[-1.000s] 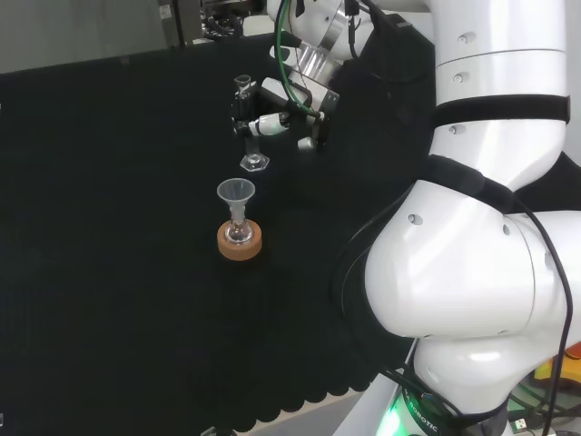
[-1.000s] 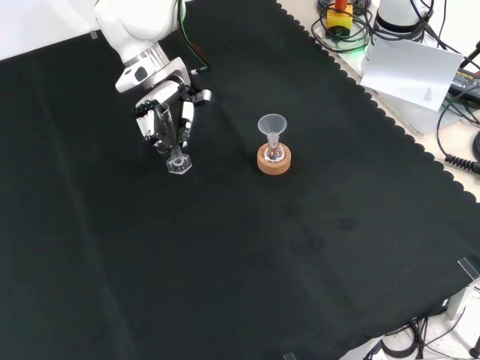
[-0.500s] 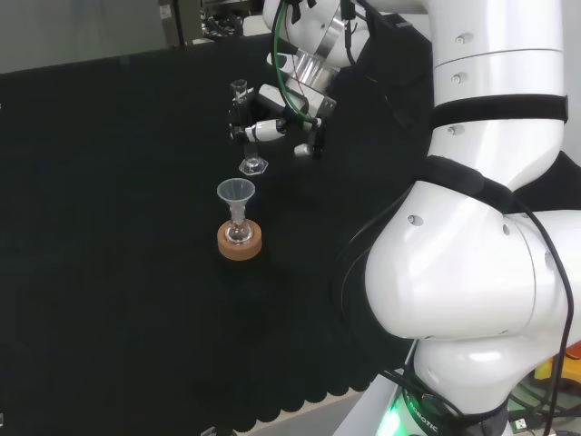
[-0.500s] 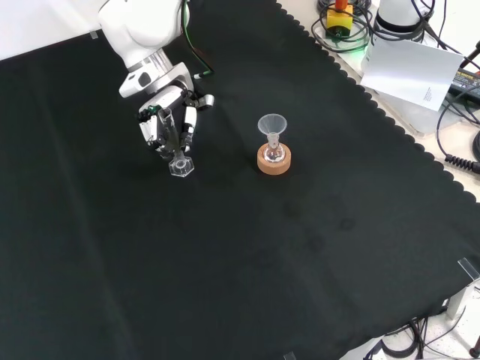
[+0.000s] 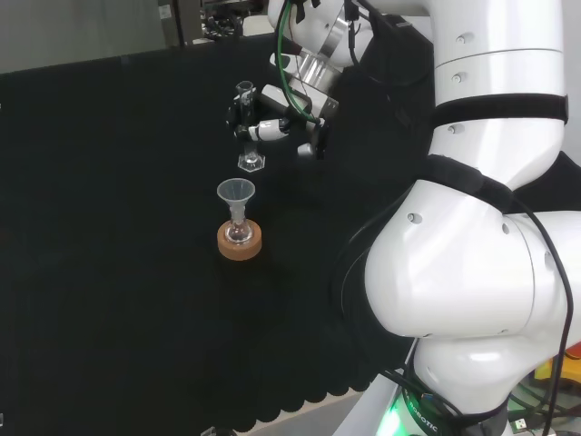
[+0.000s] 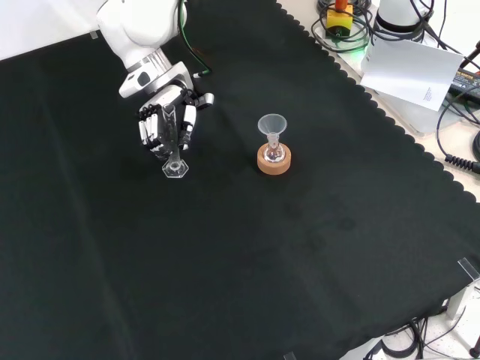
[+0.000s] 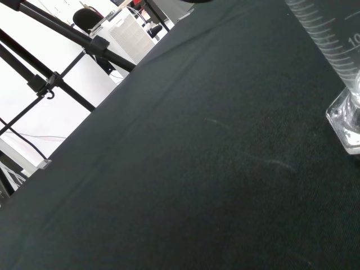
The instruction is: Put the graduated cylinder back on the table.
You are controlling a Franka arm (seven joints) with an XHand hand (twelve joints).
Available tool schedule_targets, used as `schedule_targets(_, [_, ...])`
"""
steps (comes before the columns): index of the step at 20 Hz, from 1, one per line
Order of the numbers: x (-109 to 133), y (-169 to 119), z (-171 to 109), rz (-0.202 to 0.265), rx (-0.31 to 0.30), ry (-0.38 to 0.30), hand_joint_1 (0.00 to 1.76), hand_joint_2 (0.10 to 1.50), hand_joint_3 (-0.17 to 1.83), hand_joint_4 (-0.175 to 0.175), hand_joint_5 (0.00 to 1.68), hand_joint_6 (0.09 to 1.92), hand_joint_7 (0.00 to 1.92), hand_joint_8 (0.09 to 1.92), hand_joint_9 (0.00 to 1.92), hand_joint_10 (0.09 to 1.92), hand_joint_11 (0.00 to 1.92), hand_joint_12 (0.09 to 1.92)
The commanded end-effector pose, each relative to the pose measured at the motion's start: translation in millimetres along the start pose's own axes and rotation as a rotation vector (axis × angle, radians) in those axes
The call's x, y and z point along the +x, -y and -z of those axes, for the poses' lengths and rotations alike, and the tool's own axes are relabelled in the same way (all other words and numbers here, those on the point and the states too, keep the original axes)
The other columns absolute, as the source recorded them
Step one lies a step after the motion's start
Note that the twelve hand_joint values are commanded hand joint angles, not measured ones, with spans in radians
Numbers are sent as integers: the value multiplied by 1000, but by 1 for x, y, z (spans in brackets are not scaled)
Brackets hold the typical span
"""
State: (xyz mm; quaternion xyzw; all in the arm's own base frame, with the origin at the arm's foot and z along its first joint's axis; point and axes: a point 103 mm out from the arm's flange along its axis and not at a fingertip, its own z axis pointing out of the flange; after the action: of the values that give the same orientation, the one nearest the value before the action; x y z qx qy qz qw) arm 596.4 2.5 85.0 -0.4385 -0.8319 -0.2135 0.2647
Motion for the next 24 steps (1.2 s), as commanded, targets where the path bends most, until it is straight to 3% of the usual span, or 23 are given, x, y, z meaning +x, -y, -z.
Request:
schedule_targets(1, [-3, 4, 6, -7, 5, -7, 1059, 1147, -156, -27, 813, 718, 780, 576, 1201, 87, 902, 1020])
schedule_targets(15, [-14, 0, 22, -83, 26, 3, 973, 1105, -175, -29, 716, 678, 691, 569, 1091, 87, 700, 1163])
schedule_targets(24, [-16, -7, 47, -107, 4, 35, 912, 1051, -175, -50, 485, 585, 490, 619, 926, 87, 482, 1275])
